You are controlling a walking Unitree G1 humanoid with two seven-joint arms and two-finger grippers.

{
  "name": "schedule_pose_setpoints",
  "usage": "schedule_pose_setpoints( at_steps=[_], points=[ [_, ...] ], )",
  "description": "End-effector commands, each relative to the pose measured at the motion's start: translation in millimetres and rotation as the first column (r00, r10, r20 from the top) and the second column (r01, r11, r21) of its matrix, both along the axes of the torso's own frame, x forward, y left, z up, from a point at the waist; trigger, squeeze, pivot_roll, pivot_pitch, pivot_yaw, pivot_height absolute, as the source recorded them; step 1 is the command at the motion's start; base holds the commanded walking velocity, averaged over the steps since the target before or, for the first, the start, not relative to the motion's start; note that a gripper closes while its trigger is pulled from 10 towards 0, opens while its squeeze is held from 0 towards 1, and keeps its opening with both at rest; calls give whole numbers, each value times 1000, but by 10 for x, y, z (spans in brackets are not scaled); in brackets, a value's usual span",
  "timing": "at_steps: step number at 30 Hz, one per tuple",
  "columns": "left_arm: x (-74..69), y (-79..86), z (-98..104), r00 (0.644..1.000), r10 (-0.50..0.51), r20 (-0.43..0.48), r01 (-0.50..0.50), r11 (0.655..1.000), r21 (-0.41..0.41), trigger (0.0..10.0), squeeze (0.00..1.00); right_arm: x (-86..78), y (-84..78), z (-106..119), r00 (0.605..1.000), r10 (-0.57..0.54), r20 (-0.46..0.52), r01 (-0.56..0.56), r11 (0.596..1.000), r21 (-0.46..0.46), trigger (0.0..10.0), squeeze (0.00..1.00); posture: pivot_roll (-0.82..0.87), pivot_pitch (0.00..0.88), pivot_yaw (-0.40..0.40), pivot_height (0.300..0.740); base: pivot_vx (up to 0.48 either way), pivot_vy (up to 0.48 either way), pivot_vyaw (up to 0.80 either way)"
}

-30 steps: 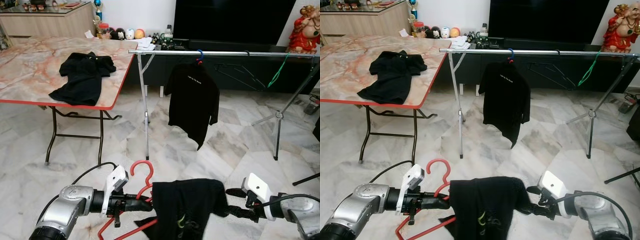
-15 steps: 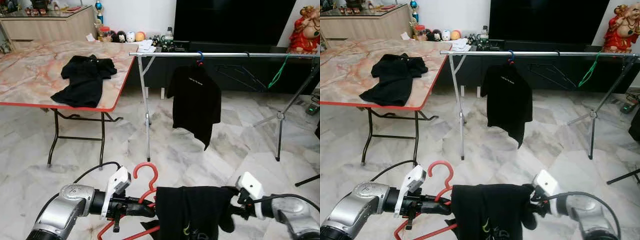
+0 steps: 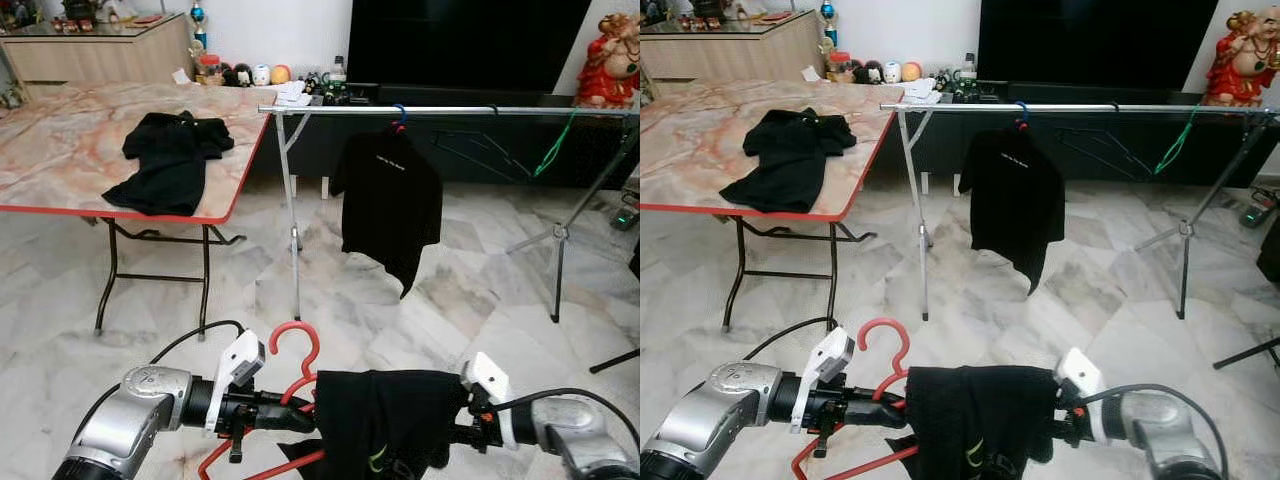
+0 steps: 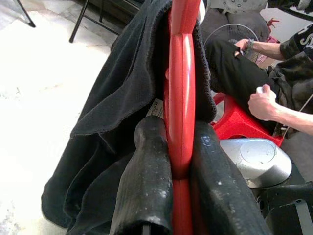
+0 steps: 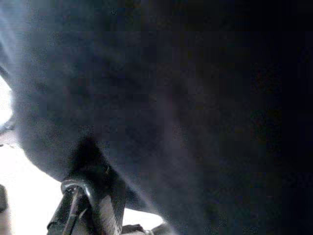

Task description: Hang hanger

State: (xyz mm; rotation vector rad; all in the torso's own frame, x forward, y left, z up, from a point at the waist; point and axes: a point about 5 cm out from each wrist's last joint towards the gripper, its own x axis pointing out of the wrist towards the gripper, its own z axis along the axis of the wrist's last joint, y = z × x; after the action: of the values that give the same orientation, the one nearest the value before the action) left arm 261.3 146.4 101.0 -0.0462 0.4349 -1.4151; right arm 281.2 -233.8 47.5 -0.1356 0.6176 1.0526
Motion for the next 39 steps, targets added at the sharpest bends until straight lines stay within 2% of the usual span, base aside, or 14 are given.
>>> schedule_pose_setpoints(
  at_steps=[1,5,12,13,14,21,39],
  points=[
    [24,-76,134,999,-24,49,26,999,-48,0,0,-15,103,-36,998,45,-39,-44,999,32,10000,0,39,13,10,740,0,0,0],
    [35,-112,160,998,-27,58,30,998,-56,0,0,-61,203,-100,991,101,-86,-97,994,50,10000,0,44,16,11,740,0,0,0],
    [43,-155,196,997,-31,67,36,997,-74,0,0,-47,273,-143,994,81,-79,-77,996,44,10000,0,44,19,10,740,0,0,0],
    [43,-163,201,997,-32,68,37,996,-76,0,0,-38,288,-145,995,72,-70,-69,997,46,9373,0,44,19,10,740,0,0,0],
    [41,-171,207,997,-34,69,39,996,-78,0,0,-18,303,-147,997,45,-63,-42,998,51,0,0,49,23,8,740,0,0,0],
    [52,-165,215,997,-27,72,33,996,-77,0,0,-40,324,-186,997,44,-67,-42,998,37,0,0,49,31,8,740,0,0,0],
    [79,-169,235,996,-26,85,33,997,-73,0,0,-30,328,-138,996,68,-64,-63,995,79,0,0,49,50,5,740,0,0,0]
  ],
)
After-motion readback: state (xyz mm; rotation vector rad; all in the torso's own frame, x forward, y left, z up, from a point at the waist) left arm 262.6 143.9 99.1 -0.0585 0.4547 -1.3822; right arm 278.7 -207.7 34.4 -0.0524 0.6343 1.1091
